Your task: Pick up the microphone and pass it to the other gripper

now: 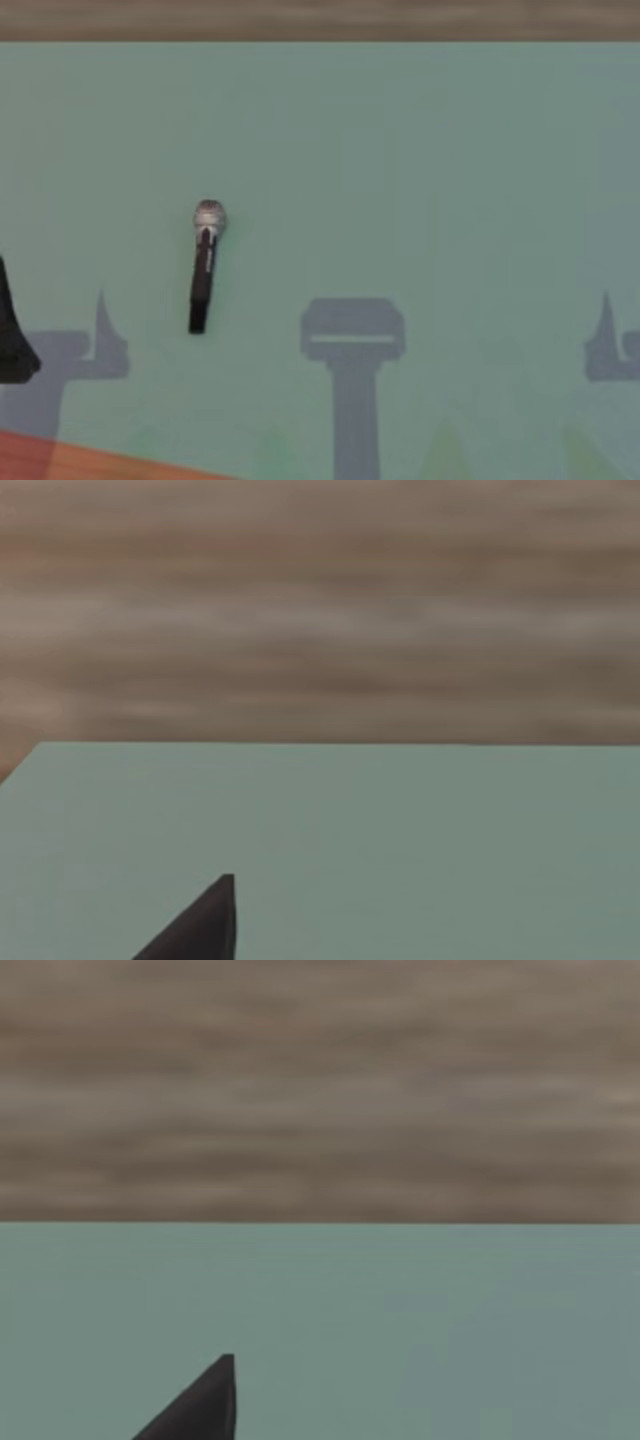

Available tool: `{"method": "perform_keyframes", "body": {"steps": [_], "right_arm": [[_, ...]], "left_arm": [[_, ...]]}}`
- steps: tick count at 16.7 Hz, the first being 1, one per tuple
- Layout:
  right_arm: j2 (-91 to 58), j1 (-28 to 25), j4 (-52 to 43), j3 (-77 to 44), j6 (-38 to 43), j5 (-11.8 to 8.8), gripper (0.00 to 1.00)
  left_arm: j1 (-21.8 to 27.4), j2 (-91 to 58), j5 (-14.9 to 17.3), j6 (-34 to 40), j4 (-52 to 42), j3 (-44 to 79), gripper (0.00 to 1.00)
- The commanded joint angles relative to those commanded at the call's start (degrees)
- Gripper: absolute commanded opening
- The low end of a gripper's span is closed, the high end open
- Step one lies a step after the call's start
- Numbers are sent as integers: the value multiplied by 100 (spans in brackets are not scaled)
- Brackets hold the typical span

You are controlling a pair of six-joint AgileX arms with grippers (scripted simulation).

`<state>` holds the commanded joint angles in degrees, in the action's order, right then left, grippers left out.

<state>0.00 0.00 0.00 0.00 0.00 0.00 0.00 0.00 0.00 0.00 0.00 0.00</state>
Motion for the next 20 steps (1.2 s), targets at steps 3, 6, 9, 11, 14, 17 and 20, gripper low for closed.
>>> {"method": "perform_keyframes", "body": {"steps": [3,6,9,11,14,17,20], "right_arm": [[0,0,0,0,0,0,100],[0,0,0,0,0,0,100],[0,0,0,0,0,0,100],[0,0,0,0,0,0,100],[0,0,0,0,0,0,100],[0,0,0,0,0,0,100],[0,0,0,0,0,0,100]], "left_arm": [[24,-57,8,13,-34,55,100],[206,-596,46,136,-360,547,100],[480,-1672,52,364,-967,1426,100],[684,-2633,27,560,-1482,2166,100],[1006,-4313,-40,892,-2351,3419,100],[1337,-6123,-122,1240,-3257,4736,100],[1661,-7887,-195,1568,-4121,6001,100]]}}
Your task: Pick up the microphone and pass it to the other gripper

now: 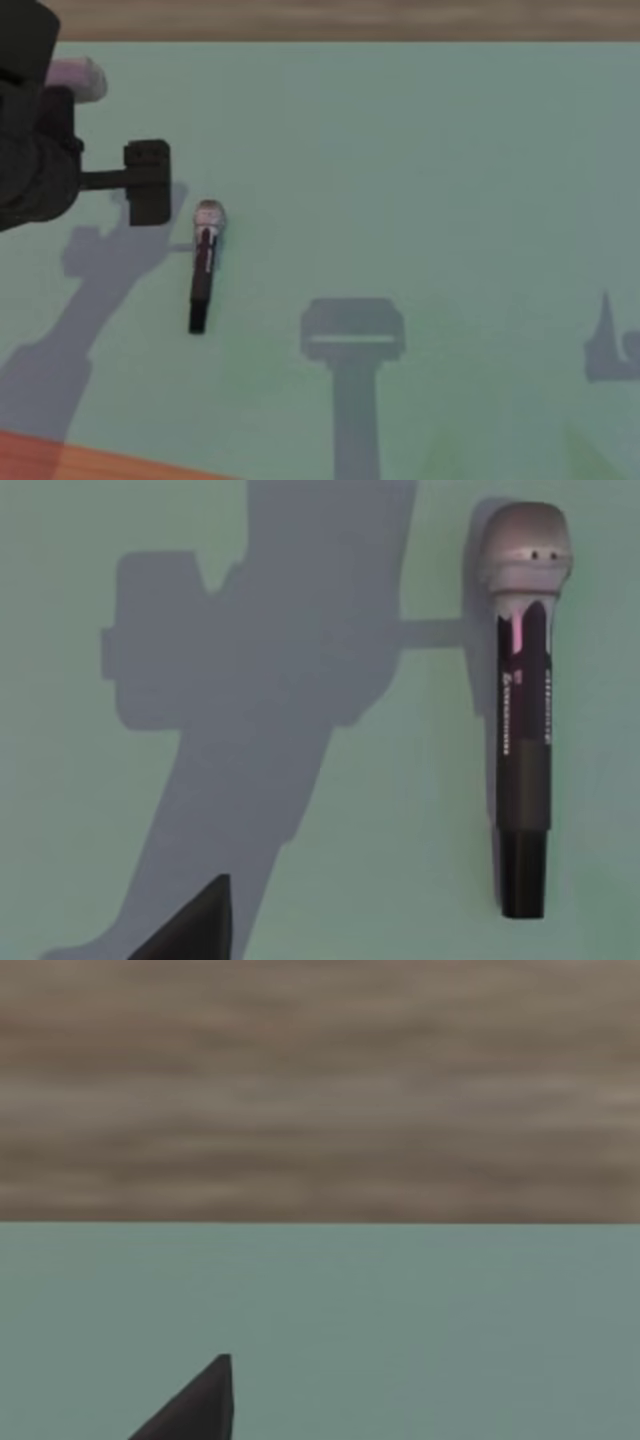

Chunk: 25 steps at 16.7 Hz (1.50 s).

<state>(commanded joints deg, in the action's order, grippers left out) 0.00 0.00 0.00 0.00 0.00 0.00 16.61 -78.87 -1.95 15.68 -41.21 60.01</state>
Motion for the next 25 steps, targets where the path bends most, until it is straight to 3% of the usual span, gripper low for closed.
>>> {"method": "perform_keyframes", "body": {"steps": [7,14,18,25], "right_arm": [[0,0,0,0,0,0,100],[0,0,0,0,0,0,100],[0,0,0,0,0,0,100],[0,0,0,0,0,0,100]], "left_arm": [[605,-2969,-69,538,-1442,2137,100],[722,-3447,-67,627,-1686,2502,100],[693,-3562,-64,600,-1448,2363,100],[648,-4384,-54,539,131,1651,100]]}}
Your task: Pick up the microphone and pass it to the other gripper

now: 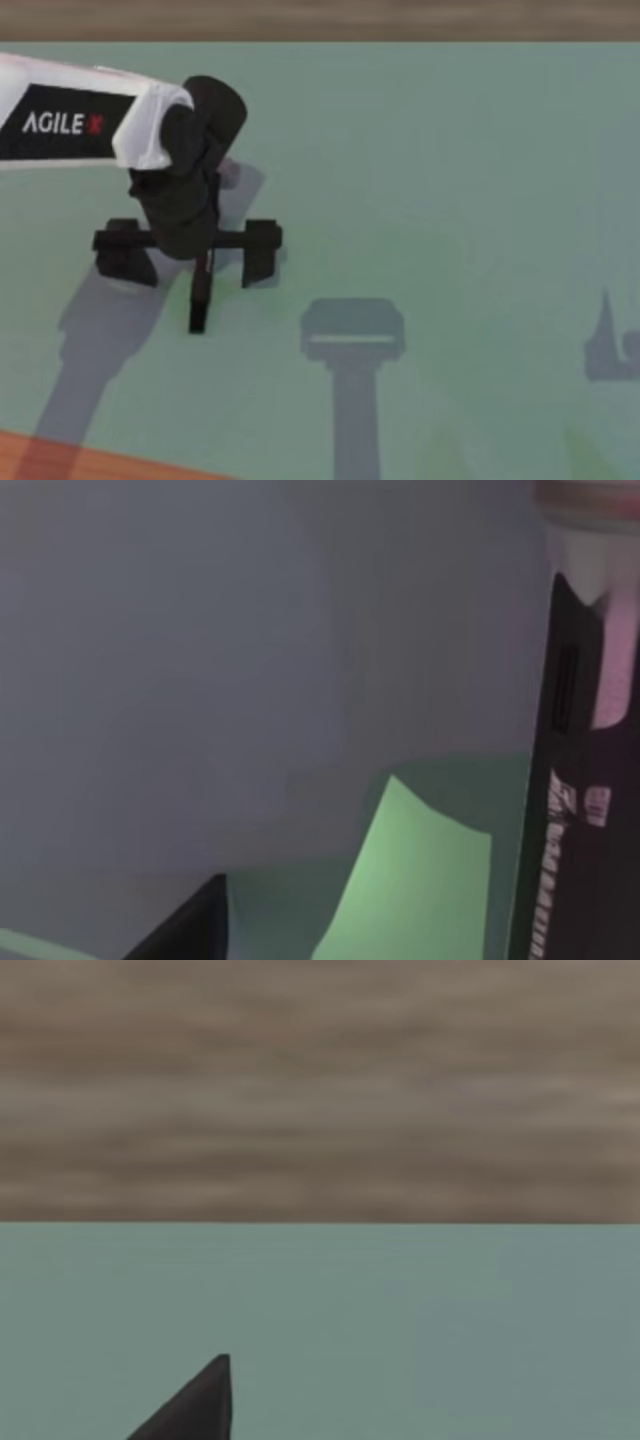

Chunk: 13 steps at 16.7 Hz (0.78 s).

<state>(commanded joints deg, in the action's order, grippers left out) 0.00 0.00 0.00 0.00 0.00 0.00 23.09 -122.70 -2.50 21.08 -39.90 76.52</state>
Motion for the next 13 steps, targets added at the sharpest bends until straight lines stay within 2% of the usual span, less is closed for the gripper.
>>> {"method": "perform_keyframes", "body": {"steps": [5,13], "right_arm": [[0,0,0,0,0,0,100],[0,0,0,0,0,0,100]], "left_arm": [[-4,-81,1,-5,118,-62,100],[-4,-81,1,-5,118,-62,40]]}}
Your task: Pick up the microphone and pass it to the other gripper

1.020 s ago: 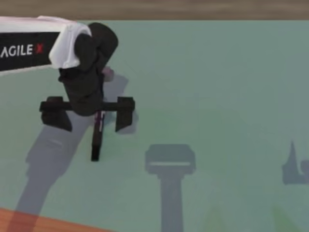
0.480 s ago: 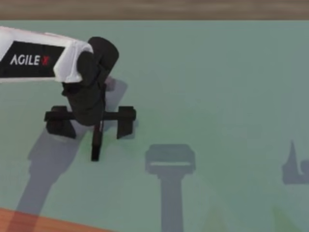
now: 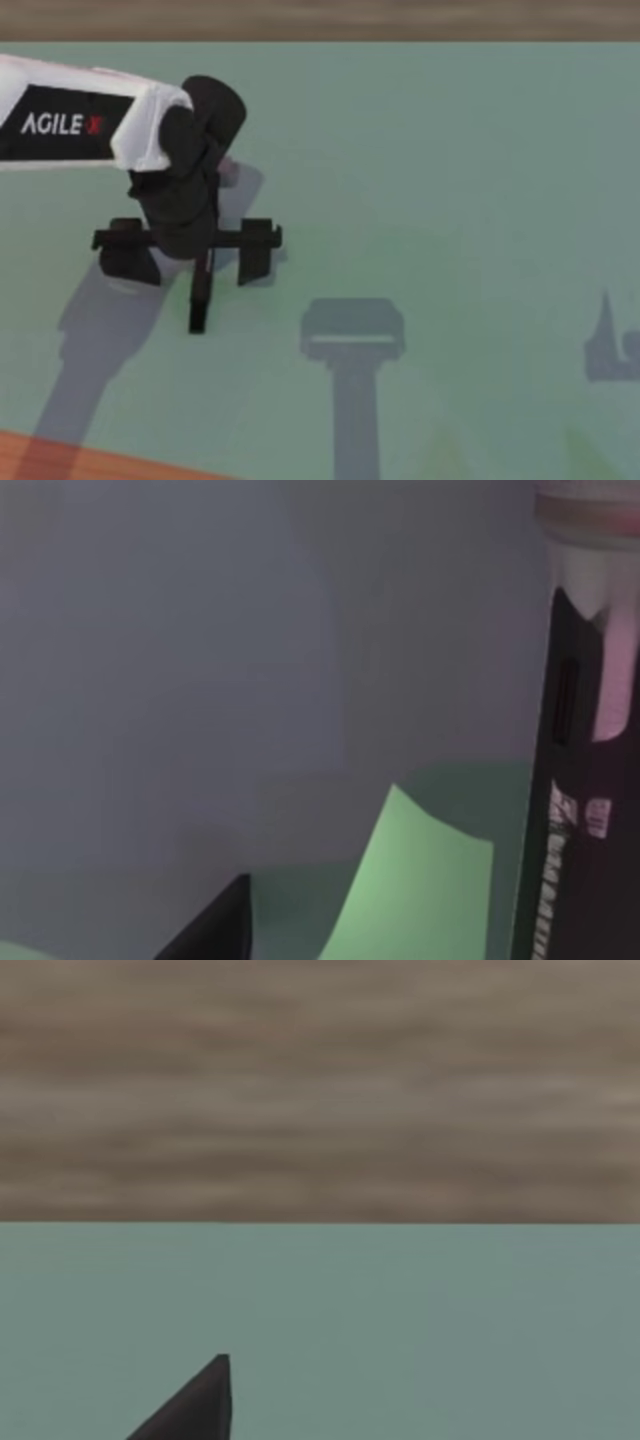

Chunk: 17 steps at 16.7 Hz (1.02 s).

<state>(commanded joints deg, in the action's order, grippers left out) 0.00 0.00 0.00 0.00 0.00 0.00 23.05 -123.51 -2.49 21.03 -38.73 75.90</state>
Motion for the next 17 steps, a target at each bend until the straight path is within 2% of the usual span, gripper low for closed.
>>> {"method": "perform_keyframes", "body": {"steps": [5,17], "right_arm": [[0,0,0,0,0,0,100],[0,0,0,0,0,0,100]], "left_arm": [[0,0,0,0,0,0,2],[26,350,60,-76,90,97,0]]}}
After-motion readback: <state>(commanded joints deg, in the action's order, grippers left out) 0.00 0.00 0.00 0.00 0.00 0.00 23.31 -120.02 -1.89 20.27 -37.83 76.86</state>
